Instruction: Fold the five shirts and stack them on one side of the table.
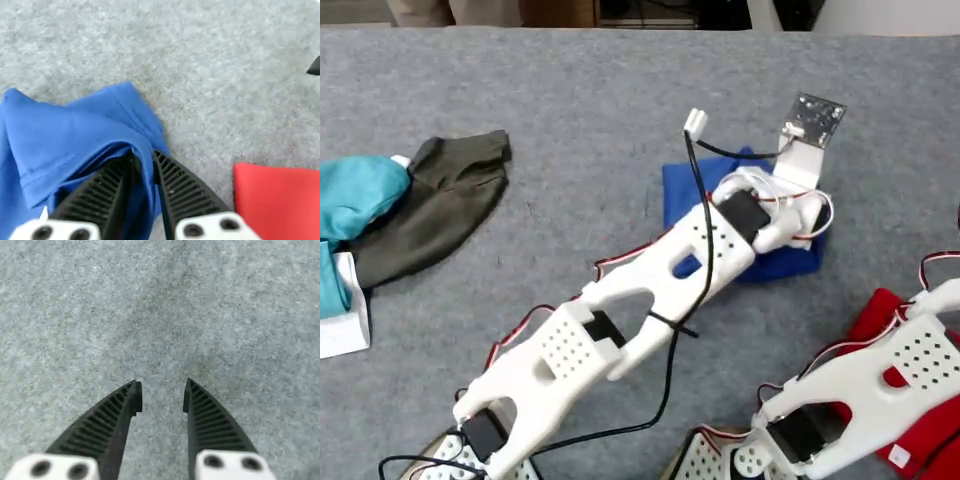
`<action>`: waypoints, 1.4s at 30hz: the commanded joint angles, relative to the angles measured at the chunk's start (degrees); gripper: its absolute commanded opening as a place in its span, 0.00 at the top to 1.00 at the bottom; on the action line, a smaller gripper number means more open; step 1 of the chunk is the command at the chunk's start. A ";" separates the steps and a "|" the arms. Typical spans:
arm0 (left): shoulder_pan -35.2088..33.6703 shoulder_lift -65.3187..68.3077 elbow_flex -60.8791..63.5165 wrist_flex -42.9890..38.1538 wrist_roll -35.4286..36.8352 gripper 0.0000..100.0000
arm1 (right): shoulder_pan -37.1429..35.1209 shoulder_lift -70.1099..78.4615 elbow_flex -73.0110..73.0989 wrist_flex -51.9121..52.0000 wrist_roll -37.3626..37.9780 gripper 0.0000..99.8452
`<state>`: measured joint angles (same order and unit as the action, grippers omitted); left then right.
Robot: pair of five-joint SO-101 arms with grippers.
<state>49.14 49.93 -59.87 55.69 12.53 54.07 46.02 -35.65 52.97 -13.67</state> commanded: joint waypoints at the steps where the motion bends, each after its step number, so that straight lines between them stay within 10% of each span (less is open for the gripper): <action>1: 1.67 -0.04 -2.73 -2.64 0.18 0.98 | 0.57 -0.48 -1.01 -0.97 -0.44 0.84; 29: 0.79 4.35 -3.52 -10.55 0.35 0.85 | -0.31 -0.48 -1.01 -0.97 -0.35 0.84; 42: -16.70 4.88 -26.20 16.09 0.44 0.98 | -1.01 -0.48 -1.01 -0.79 -0.26 0.84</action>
<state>36.84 55.65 -83.16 65.98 12.53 54.07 46.02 -35.65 52.97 -13.67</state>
